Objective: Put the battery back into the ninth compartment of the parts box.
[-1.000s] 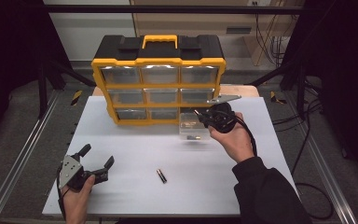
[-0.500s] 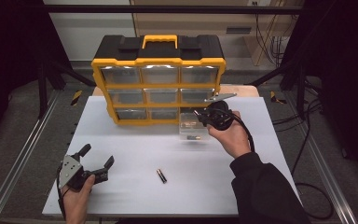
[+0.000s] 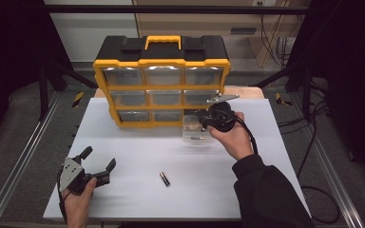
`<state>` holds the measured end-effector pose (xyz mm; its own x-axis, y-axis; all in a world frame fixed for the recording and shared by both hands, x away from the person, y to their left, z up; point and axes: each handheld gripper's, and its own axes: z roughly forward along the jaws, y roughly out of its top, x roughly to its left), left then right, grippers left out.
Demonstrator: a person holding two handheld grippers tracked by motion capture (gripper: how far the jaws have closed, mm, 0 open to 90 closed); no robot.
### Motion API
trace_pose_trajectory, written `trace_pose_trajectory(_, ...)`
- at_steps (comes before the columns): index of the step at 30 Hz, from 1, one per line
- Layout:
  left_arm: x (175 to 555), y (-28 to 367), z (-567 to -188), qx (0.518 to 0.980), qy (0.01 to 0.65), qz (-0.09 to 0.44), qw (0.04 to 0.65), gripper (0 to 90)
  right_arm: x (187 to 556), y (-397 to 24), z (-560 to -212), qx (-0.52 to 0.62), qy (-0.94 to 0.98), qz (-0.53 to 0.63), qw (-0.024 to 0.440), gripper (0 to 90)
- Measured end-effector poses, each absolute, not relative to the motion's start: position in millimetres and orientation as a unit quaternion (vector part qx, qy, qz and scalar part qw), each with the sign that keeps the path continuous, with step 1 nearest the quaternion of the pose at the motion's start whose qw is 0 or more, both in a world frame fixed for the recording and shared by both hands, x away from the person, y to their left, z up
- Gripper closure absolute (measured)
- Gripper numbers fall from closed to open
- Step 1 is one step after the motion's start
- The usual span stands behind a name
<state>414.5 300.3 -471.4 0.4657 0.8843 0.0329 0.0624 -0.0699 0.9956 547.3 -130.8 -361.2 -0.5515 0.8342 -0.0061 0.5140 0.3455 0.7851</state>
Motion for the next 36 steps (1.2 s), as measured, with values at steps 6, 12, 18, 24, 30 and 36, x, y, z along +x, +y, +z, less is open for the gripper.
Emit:
trace_pose_trajectory(6, 414, 300, -471, 0.637, 0.371, 0.359, 0.572, 2.0, 546, -131, -360, 0.427, 0.79, 0.386, 0.211, 50.2)
trace_pose_trajectory(12, 414, 300, -471, 0.637, 0.371, 0.359, 0.572, 2.0, 545, -131, -359, 0.429, 0.789, 0.385, 0.212, 45.8)
trace_pose_trajectory(18, 414, 300, -471, 0.638, 0.371, 0.36, 0.571, 2.0, 541, -129, -358, 0.426, 0.791, 0.384, 0.214, 38.2)
trace_pose_trajectory(24, 414, 300, -471, 0.638, 0.371, 0.36, 0.571, 2.0, 536, -124, -357, 0.435, 0.783, 0.395, 0.203, 22.5)
trace_pose_trajectory(30, 414, 300, -471, 0.638, 0.371, 0.36, 0.571, 2.0, 533, -119, -358, 0.438, 0.783, 0.396, 0.196, 15.0)
trace_pose_trajectory(36, 414, 300, -471, 0.637, 0.37, 0.361, 0.572, 2.0, 524, -114, -362, 0.433, 0.788, 0.395, 0.19, 12.8)
